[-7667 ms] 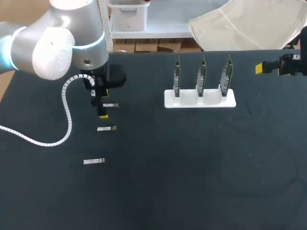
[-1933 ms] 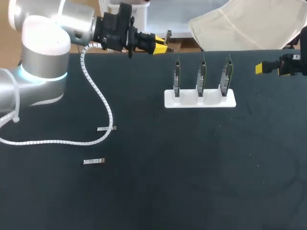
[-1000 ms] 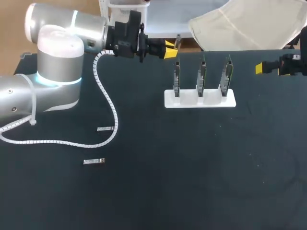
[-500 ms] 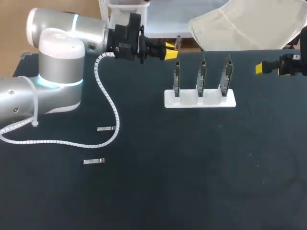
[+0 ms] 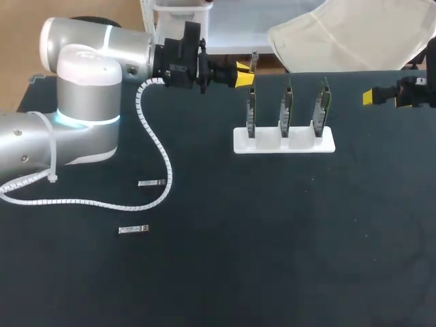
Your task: Pick up the optical module with the left hand, and insert it into the network port with the right hand.
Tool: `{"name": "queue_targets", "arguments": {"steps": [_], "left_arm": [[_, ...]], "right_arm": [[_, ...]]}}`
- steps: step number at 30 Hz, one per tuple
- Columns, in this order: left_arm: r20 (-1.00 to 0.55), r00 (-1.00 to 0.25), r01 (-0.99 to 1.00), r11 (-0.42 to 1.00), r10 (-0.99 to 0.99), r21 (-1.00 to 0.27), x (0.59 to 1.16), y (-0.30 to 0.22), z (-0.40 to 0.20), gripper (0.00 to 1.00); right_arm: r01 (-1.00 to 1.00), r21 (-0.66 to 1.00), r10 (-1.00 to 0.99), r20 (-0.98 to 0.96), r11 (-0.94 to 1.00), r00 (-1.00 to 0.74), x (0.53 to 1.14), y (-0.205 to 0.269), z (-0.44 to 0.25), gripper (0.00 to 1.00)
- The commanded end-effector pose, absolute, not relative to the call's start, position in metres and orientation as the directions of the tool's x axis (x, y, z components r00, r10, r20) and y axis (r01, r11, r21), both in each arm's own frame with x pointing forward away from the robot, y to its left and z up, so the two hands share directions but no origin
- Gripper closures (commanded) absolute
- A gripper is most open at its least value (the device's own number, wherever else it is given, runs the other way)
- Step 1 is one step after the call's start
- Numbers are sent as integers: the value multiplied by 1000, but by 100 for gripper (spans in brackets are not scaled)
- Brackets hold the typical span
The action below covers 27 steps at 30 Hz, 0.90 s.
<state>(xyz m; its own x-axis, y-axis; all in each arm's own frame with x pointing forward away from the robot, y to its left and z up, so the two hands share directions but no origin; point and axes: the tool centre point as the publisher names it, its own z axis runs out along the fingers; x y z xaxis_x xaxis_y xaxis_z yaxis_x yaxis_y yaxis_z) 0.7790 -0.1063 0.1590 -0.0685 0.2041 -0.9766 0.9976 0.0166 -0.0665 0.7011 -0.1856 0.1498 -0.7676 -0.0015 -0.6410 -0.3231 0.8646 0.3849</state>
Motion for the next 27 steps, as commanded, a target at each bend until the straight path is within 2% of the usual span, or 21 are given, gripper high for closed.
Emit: {"name": "queue_targets", "arguments": {"steps": [1,27], "left_arm": [[-978,-65,998,13,197,-63,779,-109,156,100],[-978,-50,999,-7,203,-52,780,-109,156,100]], "right_arm": [[-319,382,0,-641,868,-768,700,-185,151,0],[-319,382,0,-641,868,-768,700,-185,151,0]]}}
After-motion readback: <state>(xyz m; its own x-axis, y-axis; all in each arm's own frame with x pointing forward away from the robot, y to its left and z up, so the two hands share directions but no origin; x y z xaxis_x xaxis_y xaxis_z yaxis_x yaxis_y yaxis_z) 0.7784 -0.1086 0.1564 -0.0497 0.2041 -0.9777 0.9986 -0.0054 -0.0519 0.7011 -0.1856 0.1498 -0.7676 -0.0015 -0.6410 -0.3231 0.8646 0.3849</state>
